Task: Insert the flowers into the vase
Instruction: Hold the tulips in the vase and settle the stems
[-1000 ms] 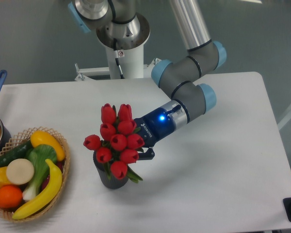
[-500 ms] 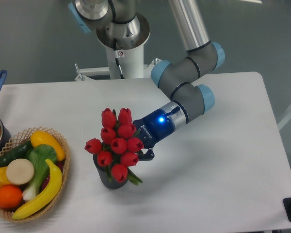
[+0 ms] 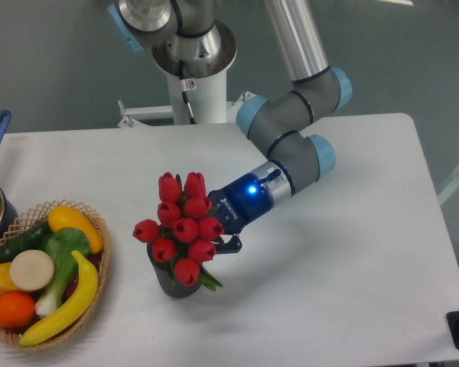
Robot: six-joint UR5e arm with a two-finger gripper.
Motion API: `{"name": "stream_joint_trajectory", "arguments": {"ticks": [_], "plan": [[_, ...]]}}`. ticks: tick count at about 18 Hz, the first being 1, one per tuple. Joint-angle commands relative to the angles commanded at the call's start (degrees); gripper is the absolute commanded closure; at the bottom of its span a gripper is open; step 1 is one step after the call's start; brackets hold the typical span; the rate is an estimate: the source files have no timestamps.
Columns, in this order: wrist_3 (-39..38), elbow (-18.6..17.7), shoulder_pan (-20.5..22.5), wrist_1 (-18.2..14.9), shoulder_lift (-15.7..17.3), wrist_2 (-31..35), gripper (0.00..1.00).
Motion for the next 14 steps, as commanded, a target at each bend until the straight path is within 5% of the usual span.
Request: {"name": "stream_joint_trajectory", "arguments": {"ticks": [14], "plan": [[1.23, -0.44, 0.00, 0.09, -0.79, 0.09, 0.66]]}}
